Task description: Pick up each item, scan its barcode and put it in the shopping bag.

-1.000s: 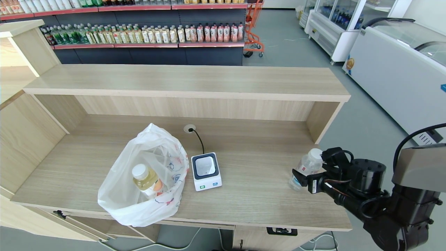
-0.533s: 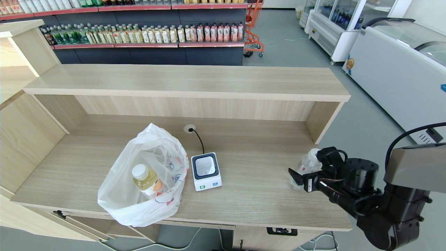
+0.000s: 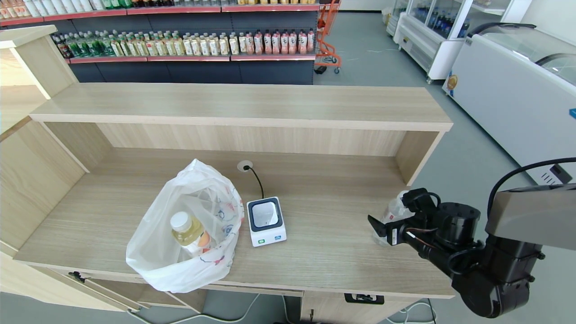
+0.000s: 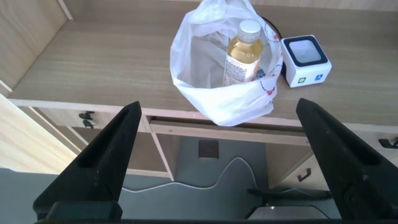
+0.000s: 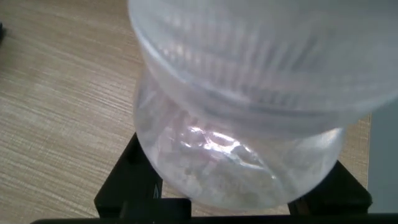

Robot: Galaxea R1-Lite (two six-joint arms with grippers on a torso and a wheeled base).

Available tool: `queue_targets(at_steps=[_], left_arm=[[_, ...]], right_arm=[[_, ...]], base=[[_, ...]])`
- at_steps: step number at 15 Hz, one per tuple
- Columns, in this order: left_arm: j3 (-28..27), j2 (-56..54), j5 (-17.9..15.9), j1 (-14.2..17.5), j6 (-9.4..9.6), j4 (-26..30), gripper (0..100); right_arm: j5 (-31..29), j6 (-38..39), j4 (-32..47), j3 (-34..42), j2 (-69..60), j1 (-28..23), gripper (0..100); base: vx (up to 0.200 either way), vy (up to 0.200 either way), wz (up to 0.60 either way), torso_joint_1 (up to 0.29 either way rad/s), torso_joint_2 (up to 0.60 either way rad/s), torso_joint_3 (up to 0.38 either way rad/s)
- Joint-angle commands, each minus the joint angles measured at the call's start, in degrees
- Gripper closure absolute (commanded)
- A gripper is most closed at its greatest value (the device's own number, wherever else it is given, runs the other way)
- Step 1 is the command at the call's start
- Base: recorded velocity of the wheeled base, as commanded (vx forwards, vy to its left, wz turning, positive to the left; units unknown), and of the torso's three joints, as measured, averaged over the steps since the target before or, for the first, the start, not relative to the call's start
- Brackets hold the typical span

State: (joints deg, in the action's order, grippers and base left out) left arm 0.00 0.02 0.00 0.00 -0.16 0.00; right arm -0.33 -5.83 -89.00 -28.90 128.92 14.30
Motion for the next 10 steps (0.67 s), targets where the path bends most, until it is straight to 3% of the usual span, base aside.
queue_targets(at_steps=[1,4,5,10], left_arm=[[0.00,-0.02,0.00,0.00,-0.02,0.00,0],[0.00,-0.02,0.00,0.00,-0.02,0.00,0],[0.00,-0.02,0.00,0.00,-0.02,0.00,0],[0.00,-0.02,0.00,0.00,-0.02,0.00,0]], right_arm=[[-0.02,-0.06,-0.03,-1.15,0.99,0.03,0],[-0.02,-0.15,-0.03,-1.95,1.51,0.20,0],[-0.02,-0.76,-0.03,-1.95,1.51,0.29,100],[0.07,-1.38,-0.12,-1.95,1.16,0.29,100]], base=[[0.000,0.000,0.00,0.000,0.00,0.000],[0.000,0.000,0.00,0.000,0.00,0.000],[0.000,0.000,0.00,0.000,0.00,0.000],[0.000,0.000,0.00,0.000,0.00,0.000]])
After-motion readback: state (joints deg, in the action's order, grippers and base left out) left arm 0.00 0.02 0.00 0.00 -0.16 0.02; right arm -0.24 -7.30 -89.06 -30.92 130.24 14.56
